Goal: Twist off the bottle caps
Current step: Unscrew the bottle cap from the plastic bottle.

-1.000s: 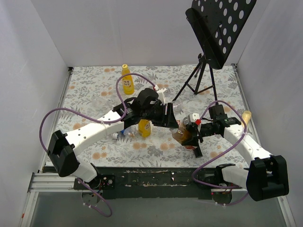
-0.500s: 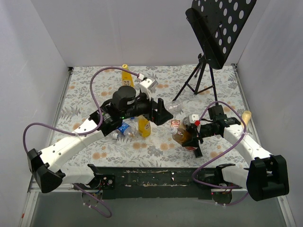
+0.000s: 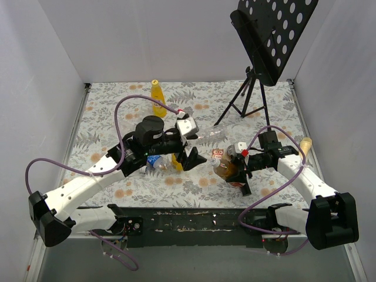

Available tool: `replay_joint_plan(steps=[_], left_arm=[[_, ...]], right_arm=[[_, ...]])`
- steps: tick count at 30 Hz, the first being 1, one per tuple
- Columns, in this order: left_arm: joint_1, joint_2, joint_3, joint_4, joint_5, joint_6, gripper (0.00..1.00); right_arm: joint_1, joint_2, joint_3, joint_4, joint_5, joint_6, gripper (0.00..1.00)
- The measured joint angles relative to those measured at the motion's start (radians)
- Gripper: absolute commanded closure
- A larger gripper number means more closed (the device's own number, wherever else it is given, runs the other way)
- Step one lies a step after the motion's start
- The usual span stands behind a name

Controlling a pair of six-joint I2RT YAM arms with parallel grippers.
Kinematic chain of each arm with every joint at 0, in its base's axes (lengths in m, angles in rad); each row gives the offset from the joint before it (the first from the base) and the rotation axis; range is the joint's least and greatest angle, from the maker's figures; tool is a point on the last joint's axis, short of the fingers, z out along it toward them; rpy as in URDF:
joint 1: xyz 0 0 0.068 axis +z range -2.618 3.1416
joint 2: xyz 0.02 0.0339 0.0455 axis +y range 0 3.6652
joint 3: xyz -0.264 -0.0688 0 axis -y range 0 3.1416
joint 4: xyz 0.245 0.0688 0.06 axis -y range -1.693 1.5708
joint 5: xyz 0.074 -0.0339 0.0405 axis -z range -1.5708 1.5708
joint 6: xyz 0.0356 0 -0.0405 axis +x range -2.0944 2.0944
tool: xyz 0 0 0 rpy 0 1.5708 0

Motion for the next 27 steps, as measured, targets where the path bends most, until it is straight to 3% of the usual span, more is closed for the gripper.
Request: replay_joint_plan(steps=[11,27], left_arm=[[0.000,0.018,-0.011,-0.007,0.081,0.276,0.02],[0.000,0.105,-0.010,-0.007,0.137,0.366,0.02]], right_arm=[[0.002,0.000,0.000,-0.014,0.001,-0.003,0.99],[0.012,0.000,0.000,-0.014,0.007,-0.005,0.99]])
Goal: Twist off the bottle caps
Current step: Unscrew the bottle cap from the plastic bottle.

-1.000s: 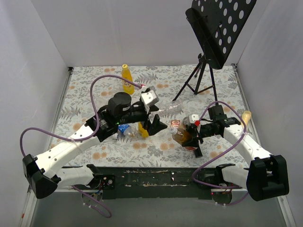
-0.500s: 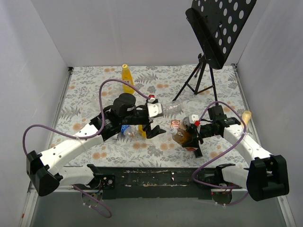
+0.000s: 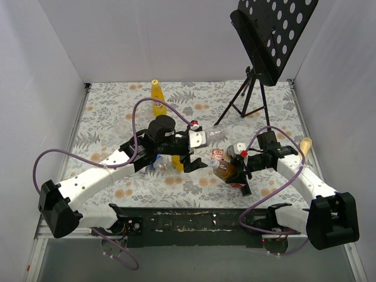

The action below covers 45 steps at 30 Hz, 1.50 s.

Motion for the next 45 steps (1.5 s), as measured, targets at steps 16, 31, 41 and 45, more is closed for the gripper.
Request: replay_joint_plan(steps=[16,31,41,45], left_arm=[[0.000,0.146,0.058,-0.005,0.133,0.029,0.20],[-0.014,0.219,0.079,-0.051,0.195,0.008,0.66],[-0.014,0.220,0.086,-0.062,0.195,-0.085,1.00],[-0.014,0.219,0.086,-0.044,0.156,-0.274,1.00]], right_arm=[[0.006,0.000,0.000,0.000,0.016,-0.005,0.99],[0.008,0.000,0.000,0.000,0.018,-0.006,0.99],[0.008,0.000,0.000,-0.002,0.013,-0.004,0.99],[0.007,0.000,0.000,-0.002,0.010,0.003,0.99]])
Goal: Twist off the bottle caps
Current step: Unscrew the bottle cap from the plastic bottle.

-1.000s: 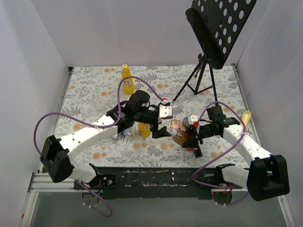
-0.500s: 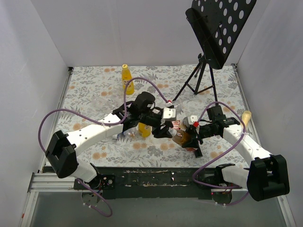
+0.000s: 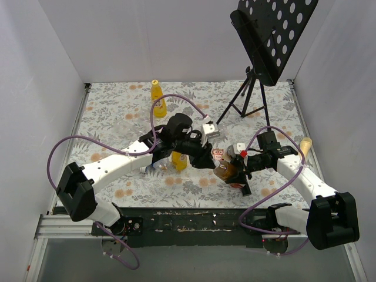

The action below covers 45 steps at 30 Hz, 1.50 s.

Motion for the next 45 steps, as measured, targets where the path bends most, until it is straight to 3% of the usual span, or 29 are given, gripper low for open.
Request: replay_joint_plan(steps=[6,11,21,32,39,45], left_arm=[[-0.002,-0.003,0.018,-0.032,-0.146,-0.490,1.00],[-0.018,-0.003,0.076,-0.132,-0.259,-0.746,1.00],[-0.031,0.002,0.168,-0.267,-0.367,-0.948,1.00],[-0.019,0.036,0.188,-0.294,-0.354,-1.057,0.99],[-0.017,0.045,0.188,-0.288,-0.356,-1.038,0.64],[-0.005,0.043,0.188,-0.227,-0.387,-1.010,0.50]], right_arm=[[-0.001,0.001,0.000,0.002,-0.004,0.017,0.99],[-0.001,0.001,0.000,0.018,-0.031,0.029,0.99],[0.000,0.001,0.010,0.064,-0.069,0.035,0.99],[-0.003,0.001,0.010,0.071,-0.043,0.034,0.99],[-0.005,0.001,0.009,0.071,-0.024,0.033,0.99],[-0.001,0.003,0.000,0.046,-0.006,0.018,0.99]])
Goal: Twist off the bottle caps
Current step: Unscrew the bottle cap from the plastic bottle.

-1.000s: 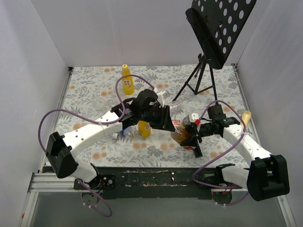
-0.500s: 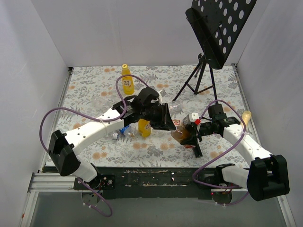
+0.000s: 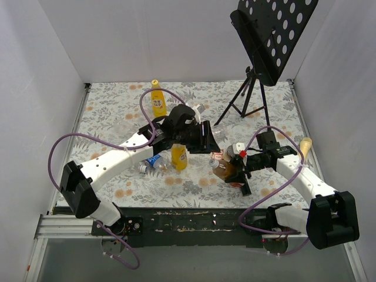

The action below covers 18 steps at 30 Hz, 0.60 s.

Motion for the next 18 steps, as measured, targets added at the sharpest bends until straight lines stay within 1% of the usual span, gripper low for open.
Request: replay_joint_plan(steps=[7,9,11,13,15,18], left_arm=[[0.016,-0.005,0.000,0.047,-0.043,0.032,0.30],[0.016,-0.008,0.000,0.046,-0.058,0.058,0.18],[0.016,-0.017,0.000,0.044,-0.072,0.109,0.10],[0.016,-0.035,0.000,0.050,-0.060,0.192,0.02],[0.019,-0.069,-0.012,0.076,-0.013,0.320,0.02],[0.020,-0.176,-0.091,0.134,0.088,0.560,0.02]], right_arm=[[0.002,0.003,-0.010,-0.021,0.021,-0.014,0.99],[0.002,0.003,-0.010,-0.021,0.022,-0.015,0.99],[0.002,0.003,-0.010,-0.021,0.022,-0.015,0.99],[0.003,0.003,-0.010,-0.021,0.023,-0.015,0.99],[0.002,0.003,-0.010,-0.021,0.024,-0.015,0.99],[0.003,0.003,-0.010,-0.021,0.024,-0.015,0.99]])
